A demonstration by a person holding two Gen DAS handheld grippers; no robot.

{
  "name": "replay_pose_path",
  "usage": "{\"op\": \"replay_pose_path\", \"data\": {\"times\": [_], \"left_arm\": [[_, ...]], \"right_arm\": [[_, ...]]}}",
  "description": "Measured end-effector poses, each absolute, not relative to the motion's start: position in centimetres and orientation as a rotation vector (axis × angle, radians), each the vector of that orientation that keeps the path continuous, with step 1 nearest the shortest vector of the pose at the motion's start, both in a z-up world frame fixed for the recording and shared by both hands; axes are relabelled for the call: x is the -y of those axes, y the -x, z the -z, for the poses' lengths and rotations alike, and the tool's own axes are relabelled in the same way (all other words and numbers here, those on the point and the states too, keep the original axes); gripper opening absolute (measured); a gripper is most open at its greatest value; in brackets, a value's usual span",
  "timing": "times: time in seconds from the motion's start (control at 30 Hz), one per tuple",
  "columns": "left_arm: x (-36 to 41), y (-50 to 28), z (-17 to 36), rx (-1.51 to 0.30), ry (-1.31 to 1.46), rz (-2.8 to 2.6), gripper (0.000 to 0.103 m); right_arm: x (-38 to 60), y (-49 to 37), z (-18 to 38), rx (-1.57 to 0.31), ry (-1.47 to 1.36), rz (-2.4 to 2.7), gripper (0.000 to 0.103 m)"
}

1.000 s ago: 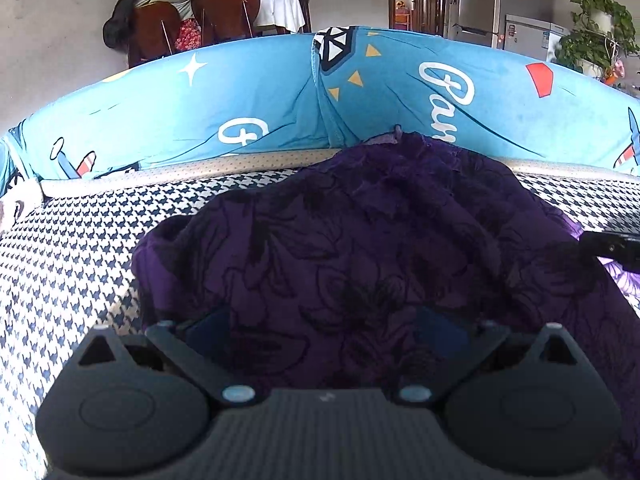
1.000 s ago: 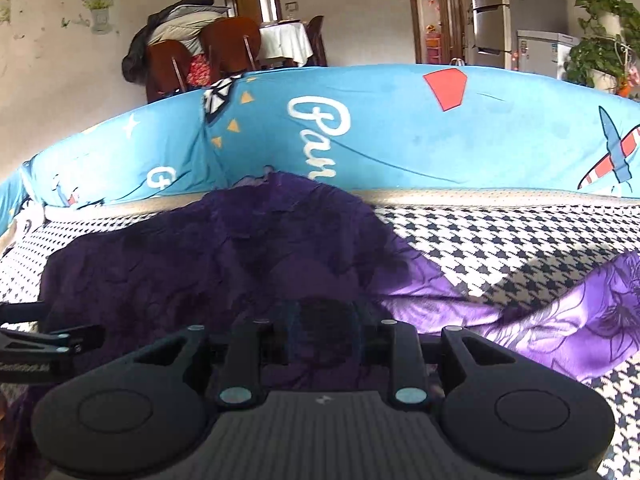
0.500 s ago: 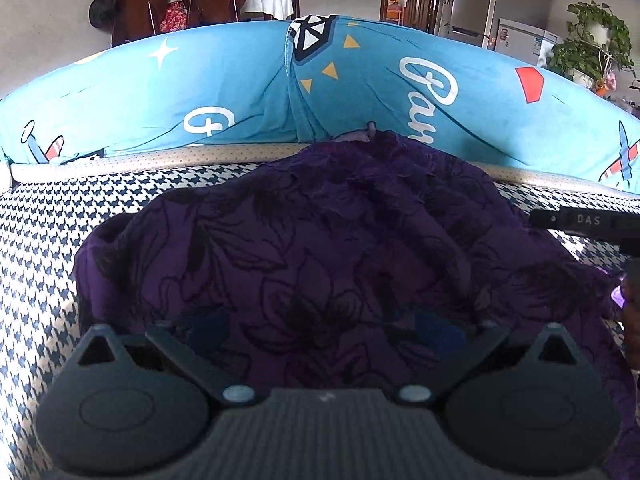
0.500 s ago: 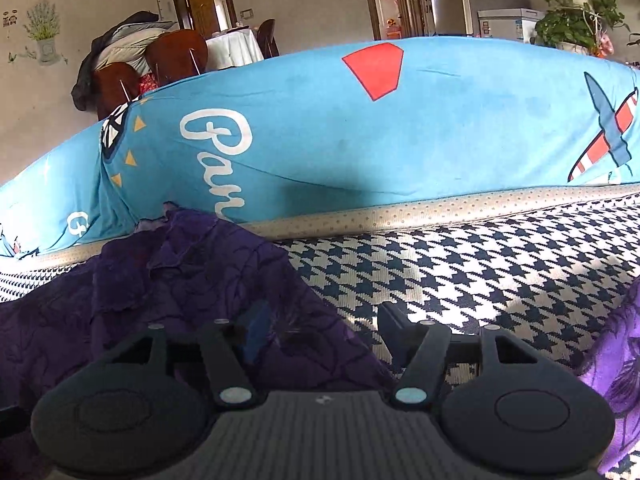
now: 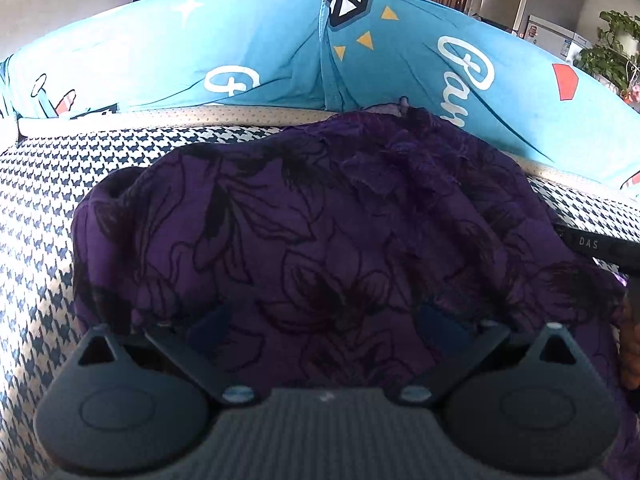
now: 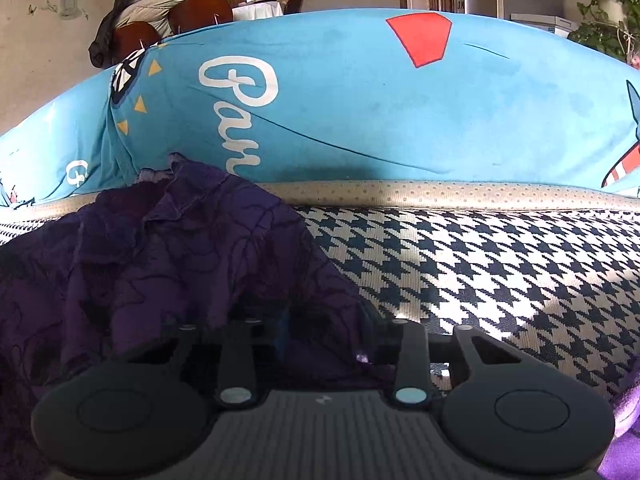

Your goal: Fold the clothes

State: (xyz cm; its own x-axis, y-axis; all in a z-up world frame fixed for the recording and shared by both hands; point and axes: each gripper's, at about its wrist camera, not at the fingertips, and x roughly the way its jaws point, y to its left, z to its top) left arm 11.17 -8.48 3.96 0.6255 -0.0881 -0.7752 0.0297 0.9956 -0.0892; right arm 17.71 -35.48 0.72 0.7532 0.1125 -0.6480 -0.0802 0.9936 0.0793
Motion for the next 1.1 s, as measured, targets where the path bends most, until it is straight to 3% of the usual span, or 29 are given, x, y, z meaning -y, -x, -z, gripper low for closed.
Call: {"op": "replay_pose_path", "data": {"times": [0.1, 0.17, 0.6, 0.73, 0.83, 0.9, 1.1], "left_arm": [[8.8, -11.1, -3.9, -0.892, 0.060, 0.066, 0.103], [9.0, -11.1, -3.9, -0.892, 0.059, 0.060, 0.103], [10.0, -10.2, -5.0, -0.870, 0.086, 0.107, 0.103], [10.1, -9.8, -5.6, -0.829, 0.073, 0.128, 0.103], [10.0, -9.4, -6.6, -0.775, 0.059, 0.137, 0.103], [9.6, -9.3, -7.3, -0.747, 0.070, 0.142, 0.103], [7.0, -10.0, -9.4, -0.677, 0.127, 0.107, 0.103]], "right_arm": [[35.1, -17.7, -0.8, -0.710, -0.039, -0.105, 0.012], [34.9, -17.6, -0.9, -0.701, -0.033, -0.075, 0.008], [41.8, -17.8, -5.2, -0.551, -0.028, 0.459, 0.006], [42.2, -18.4, -3.8, -0.631, -0.077, 0.484, 0.006], [41.9, -17.9, -4.3, -0.616, -0.090, 0.474, 0.020], [41.4, -17.3, -5.0, -0.576, -0.075, 0.482, 0.036], [38.9, -16.5, -6.7, -0.537, -0.067, 0.401, 0.039]]}}
